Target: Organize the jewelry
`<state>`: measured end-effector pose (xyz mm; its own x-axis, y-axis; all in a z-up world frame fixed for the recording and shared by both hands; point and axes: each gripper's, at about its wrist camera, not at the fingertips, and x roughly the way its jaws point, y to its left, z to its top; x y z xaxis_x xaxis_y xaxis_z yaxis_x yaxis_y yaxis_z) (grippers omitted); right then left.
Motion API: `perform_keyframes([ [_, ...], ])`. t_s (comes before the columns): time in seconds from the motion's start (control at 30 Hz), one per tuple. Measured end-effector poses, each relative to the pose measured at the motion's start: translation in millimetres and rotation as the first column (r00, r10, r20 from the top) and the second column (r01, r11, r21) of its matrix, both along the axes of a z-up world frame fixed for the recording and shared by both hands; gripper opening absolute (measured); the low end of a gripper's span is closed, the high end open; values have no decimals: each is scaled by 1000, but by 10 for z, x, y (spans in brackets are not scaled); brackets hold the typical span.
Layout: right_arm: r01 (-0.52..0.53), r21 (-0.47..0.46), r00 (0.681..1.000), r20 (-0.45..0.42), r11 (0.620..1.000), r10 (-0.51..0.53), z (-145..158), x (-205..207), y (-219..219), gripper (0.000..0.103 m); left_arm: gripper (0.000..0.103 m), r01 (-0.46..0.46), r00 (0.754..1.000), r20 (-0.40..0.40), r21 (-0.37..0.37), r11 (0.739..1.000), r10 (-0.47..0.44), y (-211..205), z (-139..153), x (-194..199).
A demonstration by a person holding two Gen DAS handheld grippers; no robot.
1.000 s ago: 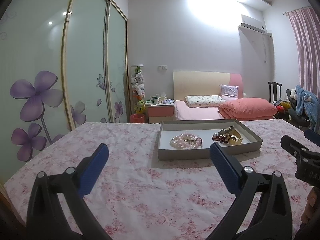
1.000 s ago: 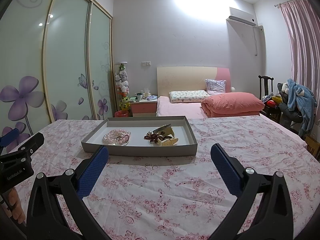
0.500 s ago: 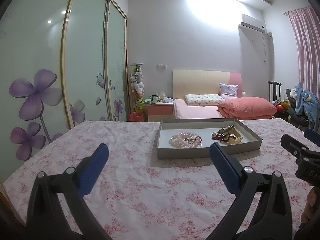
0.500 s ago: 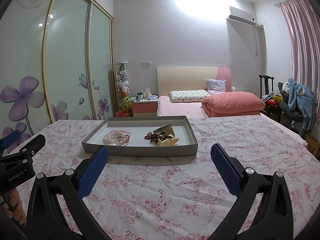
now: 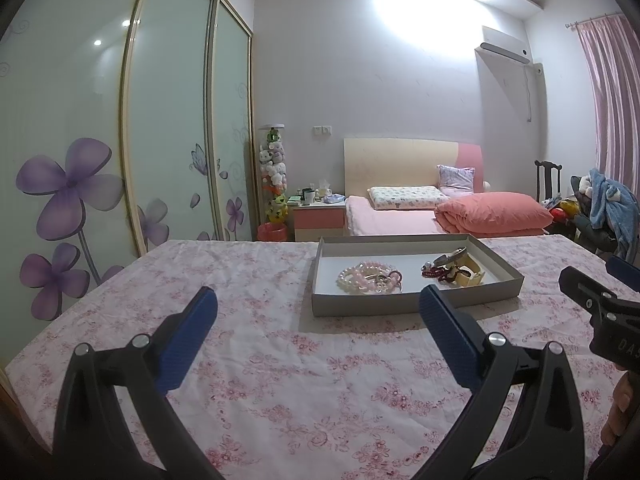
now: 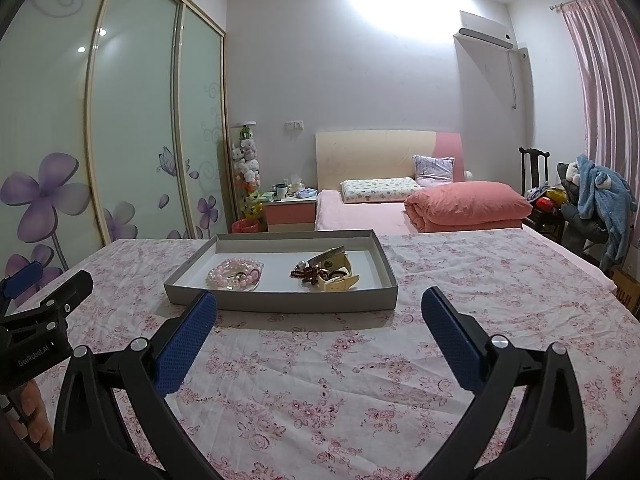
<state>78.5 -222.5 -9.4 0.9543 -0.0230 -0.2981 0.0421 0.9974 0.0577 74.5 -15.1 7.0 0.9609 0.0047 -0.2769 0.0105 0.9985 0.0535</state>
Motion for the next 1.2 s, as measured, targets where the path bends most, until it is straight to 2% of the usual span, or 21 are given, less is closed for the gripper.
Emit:
perform_keyframes([
  [1.2, -4, 6, 1000, -7, 1000, 4, -23, 10, 20, 101, 99, 7, 1000, -14, 0, 1000, -7, -50, -59, -27],
])
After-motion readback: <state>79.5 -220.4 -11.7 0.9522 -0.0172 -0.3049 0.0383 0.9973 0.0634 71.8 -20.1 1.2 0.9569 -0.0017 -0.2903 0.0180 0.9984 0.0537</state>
